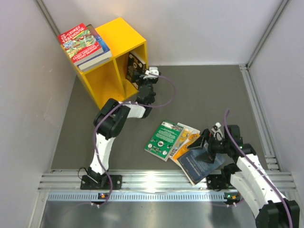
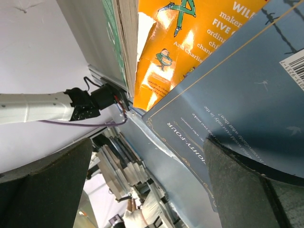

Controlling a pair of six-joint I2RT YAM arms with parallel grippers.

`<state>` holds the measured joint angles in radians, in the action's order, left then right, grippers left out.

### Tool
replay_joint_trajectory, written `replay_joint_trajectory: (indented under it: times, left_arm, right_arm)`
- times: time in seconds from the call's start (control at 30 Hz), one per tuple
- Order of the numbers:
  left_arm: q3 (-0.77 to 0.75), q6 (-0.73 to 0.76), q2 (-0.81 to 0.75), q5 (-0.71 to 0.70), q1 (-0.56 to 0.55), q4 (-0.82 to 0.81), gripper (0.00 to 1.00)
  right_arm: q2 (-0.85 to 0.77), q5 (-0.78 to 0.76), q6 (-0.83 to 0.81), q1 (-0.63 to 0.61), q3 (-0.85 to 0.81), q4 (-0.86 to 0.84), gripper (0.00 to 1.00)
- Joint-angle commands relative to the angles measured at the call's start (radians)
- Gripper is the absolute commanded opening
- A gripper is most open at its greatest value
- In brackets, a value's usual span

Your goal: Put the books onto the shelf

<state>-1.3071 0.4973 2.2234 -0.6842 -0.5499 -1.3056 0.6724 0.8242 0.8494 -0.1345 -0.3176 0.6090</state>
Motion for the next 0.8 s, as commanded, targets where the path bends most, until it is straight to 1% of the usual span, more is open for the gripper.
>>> replay_joint_trajectory:
  times: [0.0, 0.1, 0.2, 0.27, 0.3, 0.33, 0.37, 0.4, 0.43, 0.47, 0.5, 0.53, 0.57, 0.6, 0.67, 0.7, 0.77]
  left_arm:
    - [0.096, -0.011, -0.126, -0.037, -0.085, -0.347, 0.98]
    - [0.164, -0.008, -0.205, -0.074, -0.143, -0.319, 0.98]
    - [0.271, -0.008, -0.304, -0.142, -0.203, -0.284, 0.98]
    - [0.311, -0.019, -0.350, -0.214, -0.254, -0.230, 0.98]
    - [0.345, -0.043, -0.405, -0.233, -0.271, -0.192, 0.98]
    - [0.361, -0.064, -0.438, -0.251, -0.289, -0.072, 0.98]
    - [0.374, -0.097, -0.474, -0.286, -0.318, 0.007, 0.98]
    - [0.391, -0.208, -0.514, -0.296, -0.332, 0.129, 0.98]
    - [0.393, -0.295, -0.609, -0.295, -0.341, 0.258, 0.98]
    - [0.388, -0.404, -0.666, -0.225, -0.341, 0.612, 0.98]
    - [0.359, -0.628, -0.718, -0.151, -0.335, 0.776, 0.98]
    - [0.344, -0.717, -0.798, -0.109, -0.326, 0.896, 0.98]
    - [0.329, -0.794, -0.829, -0.019, -0.315, 1.112, 0.98]
    - [0.309, -0.871, -0.853, 0.017, -0.312, 1.178, 0.97]
    - [0.290, -0.925, -0.916, 0.063, -0.314, 1.302, 0.95]
    - [0.270, -0.984, -0.950, 0.075, -0.314, 1.457, 0.93]
    - [0.250, -1.031, -0.982, 0.103, -0.314, 1.560, 0.91]
  right_arm:
    - [-0.008, -0.011, -0.015, 0.004, -0.038, -0.020, 1.00]
    - [0.021, -0.013, -0.045, 0.004, -0.083, -0.014, 1.00]
    - [0.061, -0.011, -0.075, 0.004, -0.136, -0.015, 1.00]
    - [0.095, -0.014, -0.094, 0.004, -0.165, -0.021, 1.00]
    - [0.107, -0.016, -0.098, 0.004, -0.196, -0.031, 1.00]
    - [0.134, -0.014, -0.098, 0.004, -0.208, -0.041, 1.00]
    - [0.150, -0.013, -0.098, 0.004, -0.222, -0.069, 1.00]
    - [0.164, -0.010, -0.093, 0.004, -0.247, -0.086, 1.00]
    - [0.191, -0.008, -0.087, 0.004, -0.258, -0.103, 1.00]
    - [0.206, -0.008, -0.076, 0.004, -0.270, -0.141, 1.00]
    - [0.222, -0.019, -0.072, 0.006, -0.293, -0.156, 1.00]
    - [0.254, -0.023, -0.066, 0.004, -0.304, -0.175, 1.00]
    - [0.272, -0.028, -0.059, 0.003, -0.314, -0.202, 1.00]
    - [0.294, -0.048, -0.059, 0.003, -0.340, -0.206, 1.00]
    - [0.366, -0.072, -0.084, -0.004, -0.368, -0.207, 1.00]
    - [0.393, -0.101, -0.098, -0.013, -0.400, -0.201, 1.00]
    - [0.470, -0.137, -0.142, -0.034, -0.431, -0.181, 1.00]
